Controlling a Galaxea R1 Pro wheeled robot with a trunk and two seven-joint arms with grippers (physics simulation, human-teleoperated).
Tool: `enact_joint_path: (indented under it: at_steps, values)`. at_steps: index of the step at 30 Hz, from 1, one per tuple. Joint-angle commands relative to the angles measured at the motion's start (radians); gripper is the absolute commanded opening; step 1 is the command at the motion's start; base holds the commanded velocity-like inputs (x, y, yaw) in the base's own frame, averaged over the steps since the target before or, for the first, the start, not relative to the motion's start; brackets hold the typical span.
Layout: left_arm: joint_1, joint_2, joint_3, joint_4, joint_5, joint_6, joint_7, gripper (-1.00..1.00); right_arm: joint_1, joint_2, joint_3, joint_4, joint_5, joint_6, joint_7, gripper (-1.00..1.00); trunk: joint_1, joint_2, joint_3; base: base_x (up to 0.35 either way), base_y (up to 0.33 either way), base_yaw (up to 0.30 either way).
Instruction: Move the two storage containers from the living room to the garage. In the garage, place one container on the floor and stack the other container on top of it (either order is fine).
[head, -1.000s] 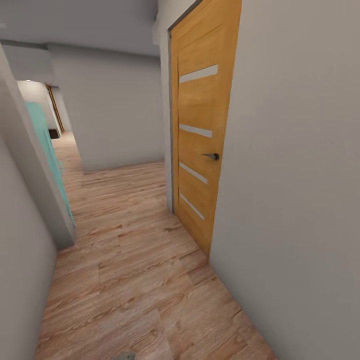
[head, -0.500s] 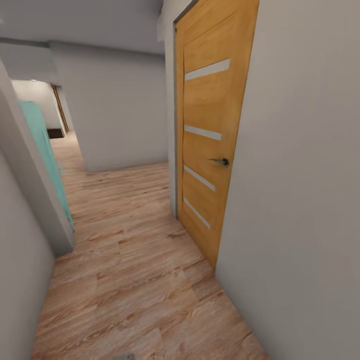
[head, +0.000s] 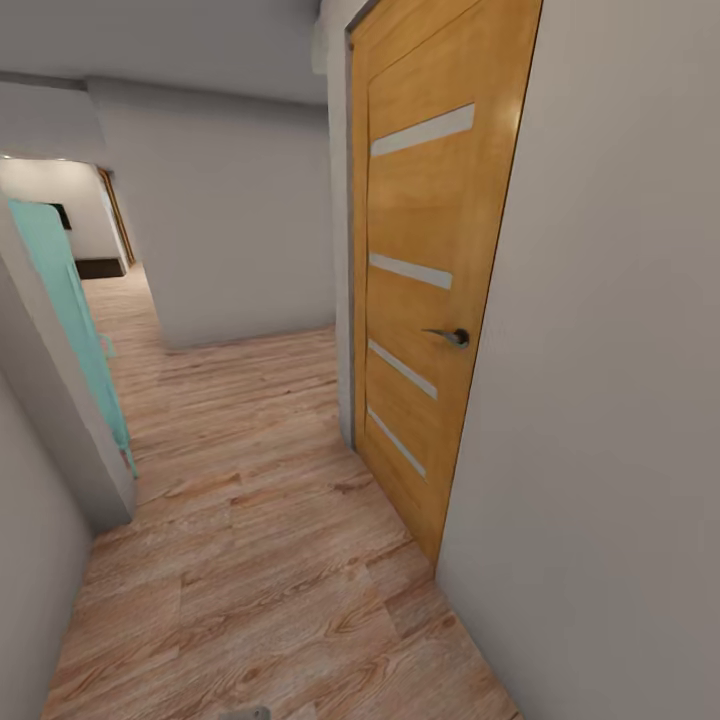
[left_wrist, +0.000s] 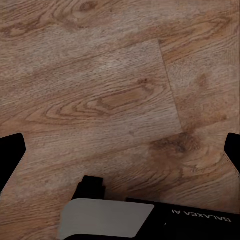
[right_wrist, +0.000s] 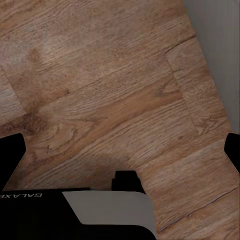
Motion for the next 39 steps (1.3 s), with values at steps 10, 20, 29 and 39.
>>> enact_joint_path:
  at_steps: [10,20,29,39]
  values:
    - [-0.001,0.0,0.001,-0.001,0.009,-0.002,0.002,1.0,-0.001,0.002,0.009,0.002,-0.009,-0.004,-0.007,1.0,0.001,-0.001,-0.001,0.111,0.0,0.058]
    - [-0.001,0.0,0.001,-0.001,0.009,-0.002,0.002,1.0,-0.001,0.001,0.01,0.002,-0.008,-0.004,-0.007,1.0,0.001,-0.001,-0.003,0.001,0.0,0.24]
    - [-0.001,-0.002,0.001,-0.001,0.008,-0.002,0.002,1.0,-0.001,0.001,0.01,0.002,-0.007,-0.004,-0.007,1.0,0.001,-0.001,-0.006,0.0,0.0,0.25]
    - [-0.001,-0.002,0.001,-0.001,0.008,-0.001,0.002,1.0,-0.001,0.0,0.01,0.002,-0.007,-0.004,-0.007,1.0,0.001,-0.001,-0.007,0.16,0.0,0.058]
